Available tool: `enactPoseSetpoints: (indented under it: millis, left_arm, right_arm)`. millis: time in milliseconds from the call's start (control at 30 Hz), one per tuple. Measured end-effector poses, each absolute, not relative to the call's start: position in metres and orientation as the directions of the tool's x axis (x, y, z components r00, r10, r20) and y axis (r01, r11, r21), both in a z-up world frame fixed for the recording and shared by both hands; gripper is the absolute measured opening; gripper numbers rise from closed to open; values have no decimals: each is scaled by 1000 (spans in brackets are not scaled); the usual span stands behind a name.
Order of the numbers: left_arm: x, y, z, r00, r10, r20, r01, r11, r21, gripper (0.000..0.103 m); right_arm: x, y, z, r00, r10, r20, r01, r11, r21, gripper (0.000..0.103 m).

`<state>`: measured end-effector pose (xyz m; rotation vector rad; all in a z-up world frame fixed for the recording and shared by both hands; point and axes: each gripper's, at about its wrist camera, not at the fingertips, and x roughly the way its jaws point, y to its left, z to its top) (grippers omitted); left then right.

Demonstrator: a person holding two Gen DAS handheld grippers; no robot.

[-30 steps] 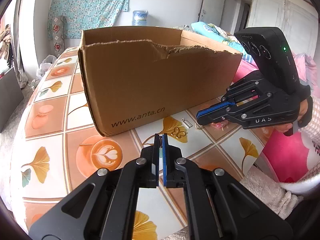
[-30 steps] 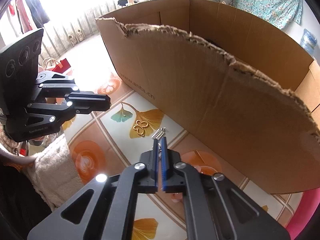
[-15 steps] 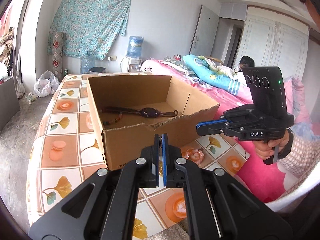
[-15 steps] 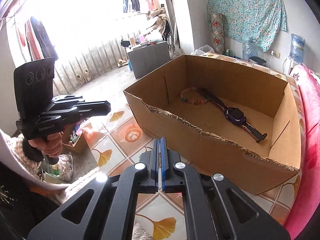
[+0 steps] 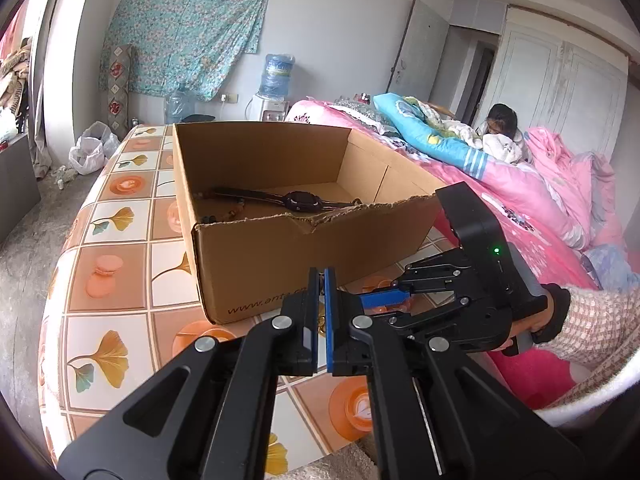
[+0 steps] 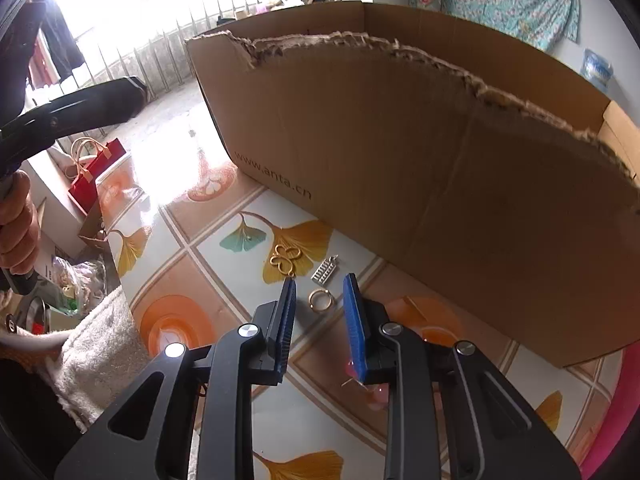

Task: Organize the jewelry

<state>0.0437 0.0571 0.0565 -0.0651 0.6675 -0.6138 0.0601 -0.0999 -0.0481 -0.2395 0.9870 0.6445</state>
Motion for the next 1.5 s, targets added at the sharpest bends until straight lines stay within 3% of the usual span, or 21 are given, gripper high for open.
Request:
enactPoseSetpoints:
  millis: [67, 333, 467, 567, 700, 900, 1167, 1400, 1500]
  left_arm:
    - [45, 61, 54, 612, -558, -560, 502, 821, -271, 2]
    - [63, 87, 26, 504, -684, -527, 432, 728, -532, 2]
    - [68, 89, 14, 483, -680, -551, 403, 732, -550, 2]
    - [68, 79, 7, 462, -662, -591, 415, 750, -515, 6]
    - [67, 52, 1, 457, -589, -667, 464, 797, -386, 21]
    - [67, 19, -12, 458, -501, -734, 522, 820, -234, 29]
    - [63, 10, -19, 463, -428, -776, 544, 829, -133, 28]
    - [60, 6, -23, 479, -366, -798, 557, 829, -46, 10]
    - [60, 3, -23, 477, -357, -803, 577, 817, -20, 10]
  right_arm:
    - [60, -99, -48, 393, 378, -838, -613, 787, 68, 12]
    - [64, -106, -50, 384, 403, -831, -606, 789, 102, 12]
    - [65, -109, -50, 385, 413, -825, -590, 798, 124, 11]
    - [66, -118, -49, 385, 426, -819, -579, 802, 145, 11]
    - [68, -129, -44, 393, 448, -803, -562, 808, 175, 11]
    - [72, -146, -34, 415, 482, -772, -532, 817, 224, 11]
    - [75, -161, -29, 416, 532, -737, -520, 805, 287, 11]
    - [78, -160, -29, 409, 558, -722, -524, 791, 314, 11]
    - [76, -158, -30, 410, 562, -718, -524, 790, 319, 11]
